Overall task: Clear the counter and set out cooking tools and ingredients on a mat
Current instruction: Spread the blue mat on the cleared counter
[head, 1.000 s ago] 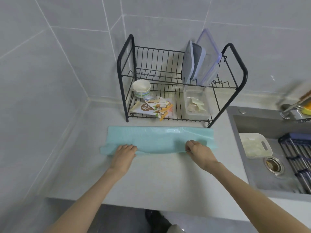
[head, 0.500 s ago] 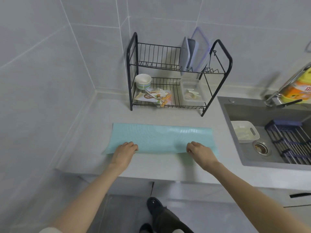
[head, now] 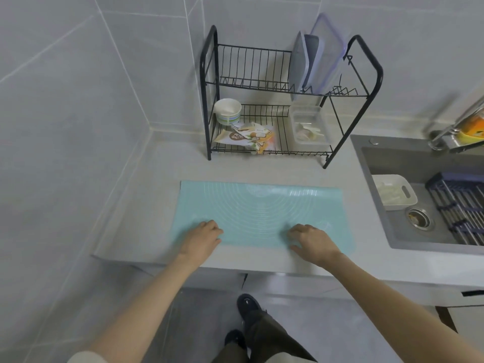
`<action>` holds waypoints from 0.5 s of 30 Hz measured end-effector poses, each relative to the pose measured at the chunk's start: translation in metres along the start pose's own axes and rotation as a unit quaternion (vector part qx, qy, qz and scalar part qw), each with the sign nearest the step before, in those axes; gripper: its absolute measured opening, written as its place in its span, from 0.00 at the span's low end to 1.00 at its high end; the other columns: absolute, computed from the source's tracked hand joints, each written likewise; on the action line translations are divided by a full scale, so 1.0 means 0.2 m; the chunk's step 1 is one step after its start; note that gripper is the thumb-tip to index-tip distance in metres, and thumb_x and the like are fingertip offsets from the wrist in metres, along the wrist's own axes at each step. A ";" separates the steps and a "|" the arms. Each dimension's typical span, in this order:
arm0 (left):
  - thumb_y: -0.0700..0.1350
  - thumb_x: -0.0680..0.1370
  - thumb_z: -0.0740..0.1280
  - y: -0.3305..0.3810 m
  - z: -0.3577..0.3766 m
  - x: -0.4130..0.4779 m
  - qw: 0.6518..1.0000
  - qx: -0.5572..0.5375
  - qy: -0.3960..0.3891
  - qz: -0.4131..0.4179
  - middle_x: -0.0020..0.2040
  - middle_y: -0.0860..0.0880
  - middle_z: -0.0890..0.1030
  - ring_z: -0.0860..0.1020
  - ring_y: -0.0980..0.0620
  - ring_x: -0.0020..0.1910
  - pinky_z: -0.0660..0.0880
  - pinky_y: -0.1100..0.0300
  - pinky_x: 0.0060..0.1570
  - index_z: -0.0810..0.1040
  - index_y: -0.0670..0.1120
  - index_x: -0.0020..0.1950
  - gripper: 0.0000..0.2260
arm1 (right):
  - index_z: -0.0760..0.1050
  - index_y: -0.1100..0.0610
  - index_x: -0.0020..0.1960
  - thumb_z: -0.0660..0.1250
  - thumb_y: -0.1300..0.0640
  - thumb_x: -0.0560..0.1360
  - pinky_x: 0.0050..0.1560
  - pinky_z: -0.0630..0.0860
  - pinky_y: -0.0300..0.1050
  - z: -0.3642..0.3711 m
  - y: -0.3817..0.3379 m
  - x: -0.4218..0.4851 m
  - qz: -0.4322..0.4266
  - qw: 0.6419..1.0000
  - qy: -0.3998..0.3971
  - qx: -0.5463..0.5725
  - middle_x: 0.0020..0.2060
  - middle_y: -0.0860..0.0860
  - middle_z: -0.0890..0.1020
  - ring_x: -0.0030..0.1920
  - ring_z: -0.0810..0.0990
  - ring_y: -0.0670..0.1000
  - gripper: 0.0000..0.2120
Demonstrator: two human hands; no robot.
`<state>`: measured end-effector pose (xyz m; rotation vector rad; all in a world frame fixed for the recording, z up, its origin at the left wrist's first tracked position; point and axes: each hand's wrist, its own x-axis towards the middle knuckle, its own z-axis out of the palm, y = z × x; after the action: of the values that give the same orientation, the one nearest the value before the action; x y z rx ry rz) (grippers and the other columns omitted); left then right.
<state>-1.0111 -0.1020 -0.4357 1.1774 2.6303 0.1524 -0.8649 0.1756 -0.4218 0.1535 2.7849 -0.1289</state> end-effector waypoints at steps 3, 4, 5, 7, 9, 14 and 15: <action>0.42 0.62 0.79 0.00 -0.01 0.01 0.995 0.094 -0.028 0.025 0.38 0.49 0.79 0.80 0.50 0.34 0.72 0.61 0.26 0.83 0.46 0.37 0.08 | 0.76 0.55 0.60 0.57 0.53 0.78 0.53 0.74 0.46 0.00 0.01 0.02 -0.018 0.999 0.002 -0.043 0.63 0.49 0.75 0.57 0.77 0.55 0.15; 0.41 0.55 0.81 -0.01 0.01 0.02 0.993 0.114 -0.030 0.020 0.33 0.51 0.78 0.78 0.53 0.29 0.68 0.63 0.20 0.81 0.48 0.32 0.12 | 0.77 0.56 0.58 0.56 0.54 0.78 0.51 0.73 0.45 0.01 0.01 0.02 -0.022 0.999 0.005 -0.050 0.62 0.49 0.76 0.54 0.78 0.55 0.15; 0.41 0.52 0.82 -0.02 0.02 0.04 0.994 0.101 -0.032 0.004 0.31 0.52 0.77 0.76 0.54 0.26 0.66 0.64 0.18 0.80 0.49 0.29 0.14 | 0.78 0.56 0.56 0.55 0.54 0.78 0.51 0.73 0.45 0.01 0.01 0.03 -0.024 0.998 0.009 -0.050 0.60 0.49 0.77 0.53 0.79 0.56 0.15; 0.43 0.56 0.82 0.00 0.00 0.03 0.993 0.118 -0.005 0.021 0.33 0.52 0.78 0.77 0.54 0.28 0.69 0.64 0.20 0.81 0.48 0.30 0.11 | 0.79 0.56 0.54 0.55 0.55 0.79 0.51 0.72 0.45 0.00 0.02 0.04 -0.033 0.998 0.016 -0.043 0.58 0.49 0.78 0.51 0.79 0.56 0.15; 0.48 0.73 0.72 0.03 -0.05 0.02 0.998 0.055 -0.027 0.012 0.47 0.49 0.80 0.79 0.51 0.44 0.74 0.59 0.37 0.84 0.45 0.44 0.06 | 0.79 0.55 0.56 0.54 0.53 0.80 0.53 0.72 0.45 -0.01 0.04 0.04 -0.044 0.998 0.015 -0.042 0.60 0.49 0.78 0.53 0.79 0.55 0.16; 0.55 0.80 0.60 0.01 -0.04 0.01 0.997 0.063 -0.029 0.031 0.63 0.48 0.72 0.72 0.49 0.61 0.71 0.56 0.54 0.77 0.44 0.62 0.19 | 0.77 0.54 0.61 0.53 0.53 0.80 0.52 0.73 0.46 -0.03 0.05 0.02 -0.061 0.997 0.003 -0.050 0.65 0.48 0.74 0.54 0.79 0.56 0.17; 0.56 0.80 0.60 0.01 -0.04 0.01 0.997 0.060 -0.033 0.027 0.63 0.48 0.72 0.71 0.49 0.61 0.71 0.57 0.54 0.77 0.44 0.63 0.20 | 0.76 0.55 0.61 0.53 0.54 0.80 0.51 0.73 0.46 -0.03 0.05 0.02 -0.060 0.997 0.003 -0.054 0.65 0.48 0.73 0.53 0.79 0.56 0.17</action>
<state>-1.0126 -0.0985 -0.4287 1.2690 2.5835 -0.0350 -0.8695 0.1859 -0.4188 -0.0415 2.7988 -0.0066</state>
